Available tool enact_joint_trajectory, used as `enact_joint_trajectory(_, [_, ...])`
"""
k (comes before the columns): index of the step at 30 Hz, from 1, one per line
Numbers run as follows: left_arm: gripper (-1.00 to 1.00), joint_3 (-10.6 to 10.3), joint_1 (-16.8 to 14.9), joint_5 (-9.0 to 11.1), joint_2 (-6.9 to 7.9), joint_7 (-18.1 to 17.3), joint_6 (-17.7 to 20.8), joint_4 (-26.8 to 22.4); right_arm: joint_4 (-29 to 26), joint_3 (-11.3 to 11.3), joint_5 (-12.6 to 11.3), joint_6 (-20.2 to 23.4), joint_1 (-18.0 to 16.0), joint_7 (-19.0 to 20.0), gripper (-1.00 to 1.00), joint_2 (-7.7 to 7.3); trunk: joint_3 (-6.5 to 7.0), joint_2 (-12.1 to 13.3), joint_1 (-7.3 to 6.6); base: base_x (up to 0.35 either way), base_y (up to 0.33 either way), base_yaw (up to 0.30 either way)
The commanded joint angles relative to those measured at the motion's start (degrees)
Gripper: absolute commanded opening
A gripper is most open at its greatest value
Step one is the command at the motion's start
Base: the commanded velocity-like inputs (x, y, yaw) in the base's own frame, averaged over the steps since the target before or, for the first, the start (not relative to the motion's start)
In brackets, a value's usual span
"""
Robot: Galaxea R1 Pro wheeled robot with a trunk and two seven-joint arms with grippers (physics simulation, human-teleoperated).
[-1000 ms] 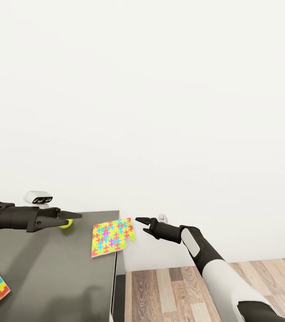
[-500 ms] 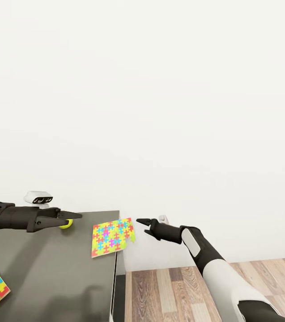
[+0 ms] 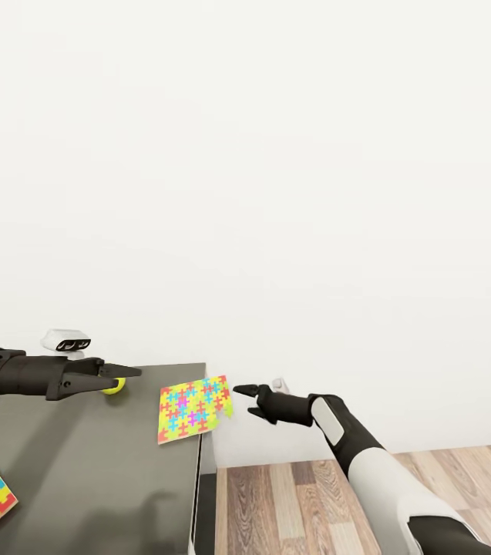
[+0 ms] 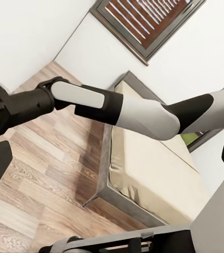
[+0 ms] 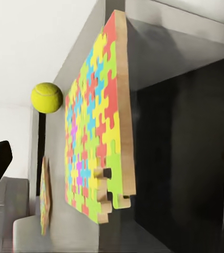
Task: Put all the toys in the child's room - the three board games (two on the bed and one on the table), the two jigsaw puzzles on the table, and the tennis ball on the table - inside the toy box on the table in the child's room.
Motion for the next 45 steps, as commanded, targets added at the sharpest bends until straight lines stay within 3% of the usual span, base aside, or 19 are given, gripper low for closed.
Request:
enact_joint_trajectory(1, [1.00,-0.11,-0.05,0.05,0.06,-0.22,0.61,0.01,0.02,-0.26,0.03,0.70,-0.03,0.06,1.00,0.06,-0.06,-0.03,0.00,0.000,0.000,0.000])
enact_joint_trajectory(45, [1.00,-0.11,-0.05,0.14,0.02,-0.22,0.61,0.05,0.04,-0.27,0.28,2.16,-0.01,0.06,1.00,0.57,-0.06,-0.03,0.00,0.000,0.033,0.000])
